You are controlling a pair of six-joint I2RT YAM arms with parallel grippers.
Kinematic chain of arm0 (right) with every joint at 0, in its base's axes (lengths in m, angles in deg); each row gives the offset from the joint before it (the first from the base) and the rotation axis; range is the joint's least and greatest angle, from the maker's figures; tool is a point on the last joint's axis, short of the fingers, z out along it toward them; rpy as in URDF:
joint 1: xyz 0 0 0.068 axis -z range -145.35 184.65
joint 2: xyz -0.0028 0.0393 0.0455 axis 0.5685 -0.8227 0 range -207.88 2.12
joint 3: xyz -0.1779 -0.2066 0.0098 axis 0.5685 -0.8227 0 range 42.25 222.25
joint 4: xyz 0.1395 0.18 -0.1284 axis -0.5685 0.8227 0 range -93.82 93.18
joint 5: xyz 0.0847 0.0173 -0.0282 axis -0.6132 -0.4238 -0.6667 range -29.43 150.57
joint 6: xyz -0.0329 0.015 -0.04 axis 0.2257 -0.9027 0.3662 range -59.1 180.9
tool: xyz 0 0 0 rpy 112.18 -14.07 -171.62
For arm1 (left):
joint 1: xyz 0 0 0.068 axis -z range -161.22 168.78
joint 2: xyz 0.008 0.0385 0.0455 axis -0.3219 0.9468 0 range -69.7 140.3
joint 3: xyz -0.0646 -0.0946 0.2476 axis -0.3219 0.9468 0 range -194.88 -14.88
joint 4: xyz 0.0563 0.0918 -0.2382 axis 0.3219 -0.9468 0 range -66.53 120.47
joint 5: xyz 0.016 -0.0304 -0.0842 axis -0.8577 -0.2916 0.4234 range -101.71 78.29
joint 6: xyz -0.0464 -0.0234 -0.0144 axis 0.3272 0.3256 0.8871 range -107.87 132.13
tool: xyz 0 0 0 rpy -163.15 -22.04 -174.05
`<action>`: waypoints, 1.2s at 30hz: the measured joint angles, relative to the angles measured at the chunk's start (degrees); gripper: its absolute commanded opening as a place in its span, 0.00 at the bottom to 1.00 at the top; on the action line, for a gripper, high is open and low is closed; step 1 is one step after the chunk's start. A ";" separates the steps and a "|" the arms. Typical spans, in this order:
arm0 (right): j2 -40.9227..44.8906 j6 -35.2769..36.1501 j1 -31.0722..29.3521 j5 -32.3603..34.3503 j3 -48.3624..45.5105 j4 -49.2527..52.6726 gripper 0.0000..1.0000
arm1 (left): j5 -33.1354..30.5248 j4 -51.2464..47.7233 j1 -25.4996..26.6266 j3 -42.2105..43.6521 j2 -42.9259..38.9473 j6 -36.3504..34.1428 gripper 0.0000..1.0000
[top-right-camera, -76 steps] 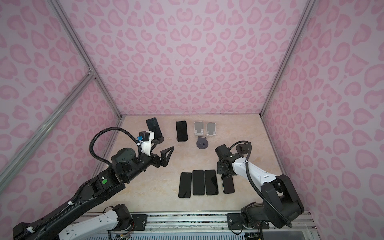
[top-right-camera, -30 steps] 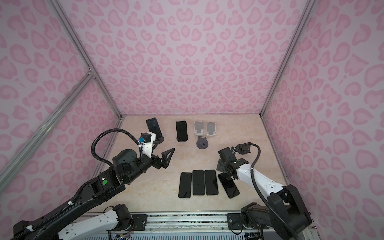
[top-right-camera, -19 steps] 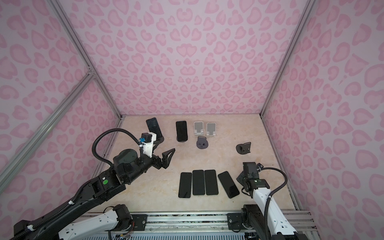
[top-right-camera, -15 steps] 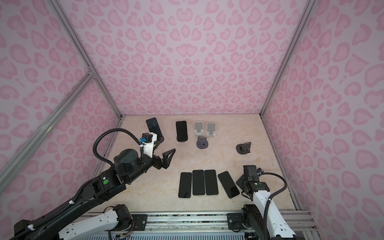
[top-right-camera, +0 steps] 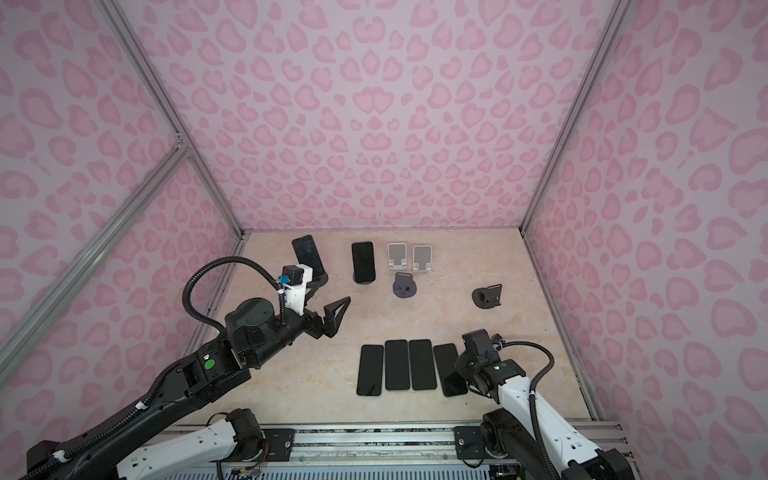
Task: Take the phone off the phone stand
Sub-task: 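Reach left gripper to the blue-edged phone on its stand while right gripper rises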
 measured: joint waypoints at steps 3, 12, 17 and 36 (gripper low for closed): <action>1.33 -0.94 -0.28 -0.31 -0.31 -0.59 0.00 | -0.07 0.00 0.00 0.00 0.00 -0.02 0.99; 1.77 9.18 2.34 1.70 13.70 2.78 0.29 | -6.56 -0.81 0.00 -0.90 4.28 0.20 0.96; -7.52 19.23 1.16 1.25 25.70 -2.91 0.58 | -14.27 -5.49 -2.91 -6.23 12.04 4.26 0.96; -23.02 36.22 2.05 -6.99 29.70 -18.16 0.98 | -2.25 -14.73 -14.49 -38.23 55.15 12.85 0.97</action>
